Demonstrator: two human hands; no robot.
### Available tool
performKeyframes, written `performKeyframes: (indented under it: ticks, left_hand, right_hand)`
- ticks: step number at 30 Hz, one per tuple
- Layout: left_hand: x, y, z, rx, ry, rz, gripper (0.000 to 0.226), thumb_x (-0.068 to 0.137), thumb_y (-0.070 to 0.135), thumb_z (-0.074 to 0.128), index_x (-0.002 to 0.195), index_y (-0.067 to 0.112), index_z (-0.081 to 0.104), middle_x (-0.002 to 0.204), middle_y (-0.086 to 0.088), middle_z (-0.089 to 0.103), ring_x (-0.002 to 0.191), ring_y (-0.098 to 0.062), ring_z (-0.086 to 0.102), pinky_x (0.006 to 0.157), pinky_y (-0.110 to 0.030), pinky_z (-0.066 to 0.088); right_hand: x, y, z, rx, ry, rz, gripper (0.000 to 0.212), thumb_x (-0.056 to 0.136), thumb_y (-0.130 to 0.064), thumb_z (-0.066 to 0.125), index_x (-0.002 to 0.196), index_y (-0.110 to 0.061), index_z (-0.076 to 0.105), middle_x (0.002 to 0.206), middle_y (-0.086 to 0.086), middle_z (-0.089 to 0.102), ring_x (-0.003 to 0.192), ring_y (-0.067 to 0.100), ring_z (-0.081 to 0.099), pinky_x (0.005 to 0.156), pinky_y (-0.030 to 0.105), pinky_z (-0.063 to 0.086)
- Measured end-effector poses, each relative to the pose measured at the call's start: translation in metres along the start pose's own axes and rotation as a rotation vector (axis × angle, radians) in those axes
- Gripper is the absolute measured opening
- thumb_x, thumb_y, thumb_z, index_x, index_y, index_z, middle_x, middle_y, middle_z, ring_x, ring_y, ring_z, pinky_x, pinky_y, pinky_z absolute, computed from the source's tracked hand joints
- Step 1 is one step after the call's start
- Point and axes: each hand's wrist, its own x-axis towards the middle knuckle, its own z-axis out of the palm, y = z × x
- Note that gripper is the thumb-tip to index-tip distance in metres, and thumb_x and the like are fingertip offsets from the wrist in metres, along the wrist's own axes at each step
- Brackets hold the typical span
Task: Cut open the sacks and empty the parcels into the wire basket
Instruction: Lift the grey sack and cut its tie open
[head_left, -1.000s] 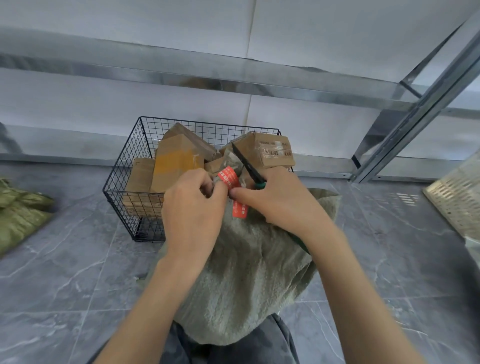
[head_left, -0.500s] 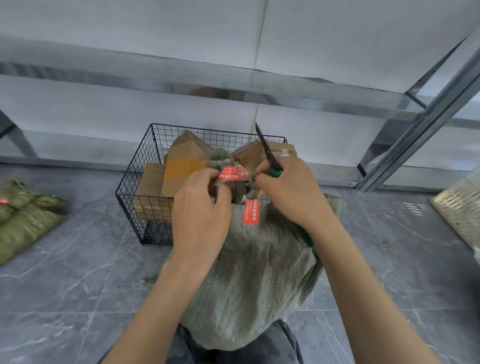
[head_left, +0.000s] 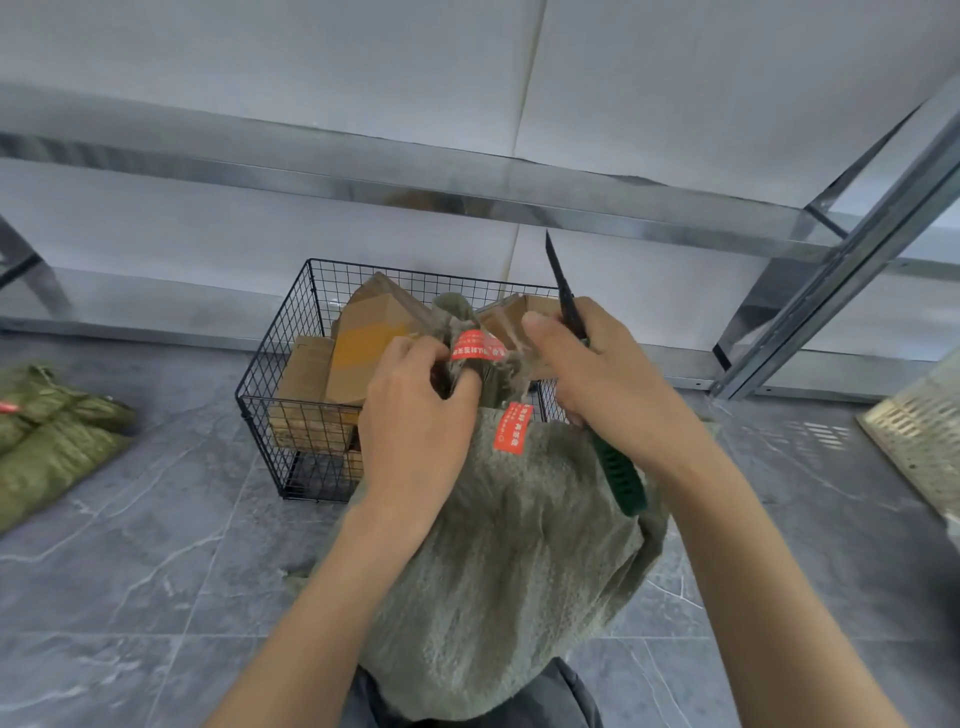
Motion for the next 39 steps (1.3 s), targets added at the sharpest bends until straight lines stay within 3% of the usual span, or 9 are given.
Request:
performKeyframes:
  ticks: [2,5,10,14,21,30,34,39]
  left_hand:
    - [0.001,0.001,-0.001,0.004,0.039,0.001,0.010,0.082,0.016,0.060,0.076,0.011,0.054,0.079,-0.001,0.054,0.072,-0.021,0.048,0.059,-0.025,0.032]
    - [0.002,0.000,-0.002,-0.020,0.079,-0.035,0.016,0.081,0.015,0.061,0.072,0.008,0.050,0.070,-0.008,0.056,0.066,-0.028,0.049,0.059,-0.039,0.038]
    - [0.001,-0.001,-0.005,-0.062,0.106,-0.048,0.019,0.080,0.014,0.060,0.069,0.006,0.048,0.065,-0.009,0.054,0.064,-0.027,0.048,0.059,-0.039,0.037]
    - [0.005,-0.006,-0.008,-0.033,0.118,-0.026,0.022,0.079,0.012,0.060,0.067,0.008,0.043,0.065,-0.006,0.049,0.062,-0.021,0.039,0.056,-0.026,0.030]
    - [0.007,-0.009,-0.011,-0.005,0.118,0.025,0.020,0.081,0.007,0.059,0.071,0.008,0.043,0.072,-0.002,0.044,0.066,-0.019,0.037,0.056,-0.027,0.022]
    - [0.004,-0.009,-0.014,-0.004,0.133,0.103,0.025,0.080,0.003,0.060,0.069,0.010,0.039,0.075,-0.002,0.042,0.064,-0.009,0.026,0.059,-0.019,0.020]
    - [0.007,-0.011,-0.016,-0.010,0.152,0.096,0.025,0.080,0.003,0.059,0.068,0.010,0.038,0.075,0.001,0.039,0.065,-0.012,0.029,0.058,-0.018,0.028]
    - [0.006,-0.012,-0.017,0.026,0.156,0.122,0.024,0.079,0.002,0.060,0.070,0.010,0.039,0.077,-0.001,0.039,0.067,-0.016,0.031,0.059,-0.021,0.018]
  right_hand:
    - [-0.008,-0.007,-0.005,0.158,-0.141,0.069,0.018,0.089,-0.042,0.045,0.085,-0.025,0.043,0.059,-0.006,0.044,0.047,0.012,0.041,0.061,0.037,0.039]
    - [-0.017,-0.013,-0.006,0.224,-0.344,0.120,0.015,0.096,-0.027,0.040,0.085,-0.016,0.040,0.057,-0.002,0.044,0.043,0.015,0.039,0.050,0.034,0.039]
    - [-0.025,-0.013,0.000,0.154,-0.476,0.156,0.021,0.100,-0.019,0.038,0.091,-0.005,0.051,0.062,0.005,0.047,0.044,0.017,0.041,0.045,0.031,0.042]
    - [-0.025,-0.012,0.000,0.064,-0.563,0.221,0.035,0.104,-0.024,0.032,0.097,-0.001,0.057,0.062,0.011,0.054,0.046,0.022,0.050,0.052,0.033,0.050]
    - [-0.024,-0.014,0.009,-0.028,-0.572,0.277,0.035,0.104,-0.024,0.028,0.092,-0.003,0.054,0.057,0.011,0.058,0.044,0.022,0.056,0.052,0.031,0.053]
    - [-0.027,-0.014,0.025,-0.101,-0.449,0.151,0.030,0.102,-0.020,0.028,0.086,-0.008,0.051,0.062,0.015,0.059,0.044,0.024,0.052,0.048,0.032,0.048]
    - [-0.029,-0.013,0.027,-0.115,-0.483,0.177,0.032,0.102,-0.020,0.027,0.085,-0.008,0.051,0.057,0.011,0.058,0.041,0.023,0.051,0.049,0.031,0.048]
    - [-0.030,-0.014,0.027,-0.108,-0.497,0.184,0.032,0.102,-0.020,0.027,0.087,-0.007,0.052,0.050,0.006,0.056,0.038,0.019,0.050,0.046,0.028,0.047]
